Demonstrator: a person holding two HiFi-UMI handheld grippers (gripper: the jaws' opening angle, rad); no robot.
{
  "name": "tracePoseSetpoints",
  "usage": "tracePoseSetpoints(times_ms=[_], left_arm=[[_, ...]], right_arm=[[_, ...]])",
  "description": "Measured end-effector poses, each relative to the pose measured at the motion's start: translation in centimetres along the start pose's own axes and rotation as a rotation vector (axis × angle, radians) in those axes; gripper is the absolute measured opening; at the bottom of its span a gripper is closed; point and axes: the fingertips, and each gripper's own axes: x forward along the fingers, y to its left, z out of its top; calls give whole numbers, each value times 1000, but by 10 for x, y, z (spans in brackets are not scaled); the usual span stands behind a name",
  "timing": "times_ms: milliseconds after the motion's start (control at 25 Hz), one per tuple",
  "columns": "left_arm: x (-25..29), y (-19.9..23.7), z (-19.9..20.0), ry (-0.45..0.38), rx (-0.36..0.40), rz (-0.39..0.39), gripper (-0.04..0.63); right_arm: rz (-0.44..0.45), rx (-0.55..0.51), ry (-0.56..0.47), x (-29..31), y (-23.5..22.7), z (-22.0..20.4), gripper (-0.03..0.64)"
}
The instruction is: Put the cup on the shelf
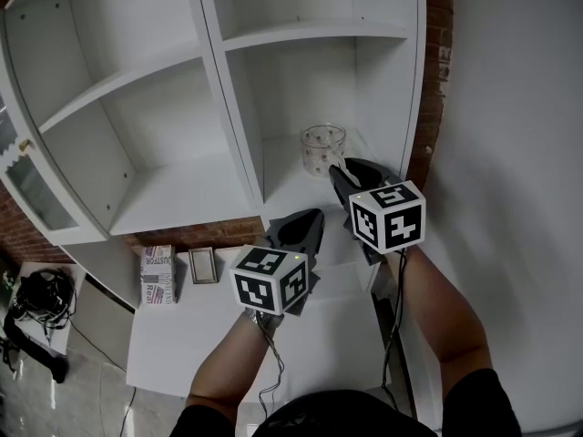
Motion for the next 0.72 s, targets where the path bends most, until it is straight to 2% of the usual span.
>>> tracePoseSetpoints(times_ms=[200, 280, 400, 560, 720], left_arm=[[-1, -16, -2, -3, -4, 40, 5], [-2, -22, -5, -2, -8, 61, 5], [-4, -31, -9, -5, -16, 95, 5], [-15, -39, -19, -2, -19, 166, 5], [-29, -43, -29, 11, -26, 228, 5]], right_arm=[[33, -20, -17, -17, -2, 0, 103], [62, -20, -14, -23, -1, -5, 77], [107, -34, -7, -32, 3, -12, 2], [166, -115, -10, -47, 18, -23, 2], [236, -110, -17, -56, 33, -33, 0]])
